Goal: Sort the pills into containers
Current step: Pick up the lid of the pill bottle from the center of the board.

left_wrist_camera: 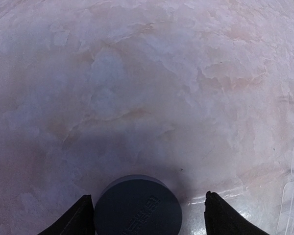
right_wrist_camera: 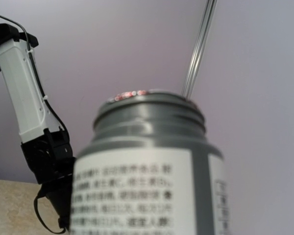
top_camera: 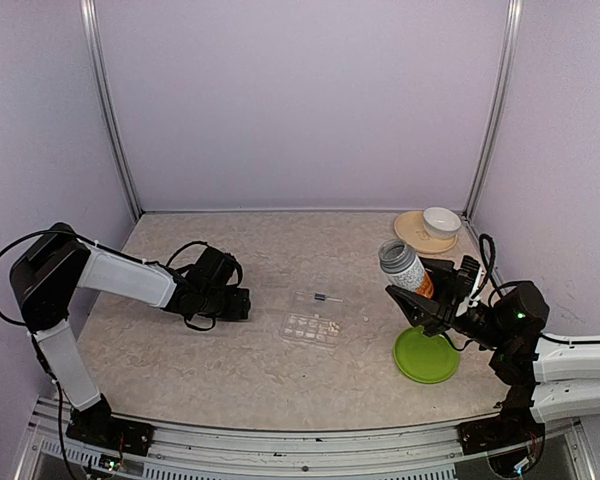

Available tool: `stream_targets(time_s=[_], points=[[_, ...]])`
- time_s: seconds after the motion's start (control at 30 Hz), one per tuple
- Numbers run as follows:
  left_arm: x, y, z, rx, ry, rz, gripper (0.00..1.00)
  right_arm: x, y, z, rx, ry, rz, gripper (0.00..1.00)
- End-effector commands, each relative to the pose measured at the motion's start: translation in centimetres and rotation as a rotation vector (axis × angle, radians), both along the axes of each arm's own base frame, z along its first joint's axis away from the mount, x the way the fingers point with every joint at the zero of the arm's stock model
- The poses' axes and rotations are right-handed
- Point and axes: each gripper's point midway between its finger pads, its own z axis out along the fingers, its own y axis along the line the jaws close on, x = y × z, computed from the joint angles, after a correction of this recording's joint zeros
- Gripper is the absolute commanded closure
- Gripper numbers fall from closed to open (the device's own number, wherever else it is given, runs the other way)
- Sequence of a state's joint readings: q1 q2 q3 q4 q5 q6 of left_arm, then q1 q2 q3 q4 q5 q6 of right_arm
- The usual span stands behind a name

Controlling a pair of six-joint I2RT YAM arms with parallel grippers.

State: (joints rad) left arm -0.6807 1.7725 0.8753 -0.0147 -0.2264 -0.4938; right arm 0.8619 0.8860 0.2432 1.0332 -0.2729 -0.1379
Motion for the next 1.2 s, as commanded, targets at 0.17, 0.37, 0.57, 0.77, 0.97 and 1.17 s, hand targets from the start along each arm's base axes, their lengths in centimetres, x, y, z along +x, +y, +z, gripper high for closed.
stream_targets(time_s=[0.17,0.37,0.57,0.77,0.97,1.17], points=[[-0.6,-0.1,-0.6,0.023,0.007,0.001,0.39,0.0,0.0,-0.3,-0.003,0.005,-0.007,1.00],[-0.6,-0.1,-0.6,0.024,0.005,-0.002,0.53,0.0,0.0,-0.4,-0.005,0.008,-0.007,1.00],[-0.5,-0.8,0.8,-0.001,-0.025,-0.014,0.54,0.1,0.1,-0.7,-0.020,0.012,-0.009,1.00],[-1.0,-4.2,5.5,-0.107,-0.089,-0.126,0.54,-0.1,1.1,-2.0,-0.078,0.019,0.031,1.00],[-2.9,-8.4,12.1,-0.234,-0.189,-0.272,0.54,-0.5,2.7,-3.2,-0.150,0.023,0.106,1.00],[-5.2,-11.1,17.6,-0.359,-0.257,-0.390,0.54,-0.5,3.8,-3.9,-0.189,0.035,0.145,1.00]])
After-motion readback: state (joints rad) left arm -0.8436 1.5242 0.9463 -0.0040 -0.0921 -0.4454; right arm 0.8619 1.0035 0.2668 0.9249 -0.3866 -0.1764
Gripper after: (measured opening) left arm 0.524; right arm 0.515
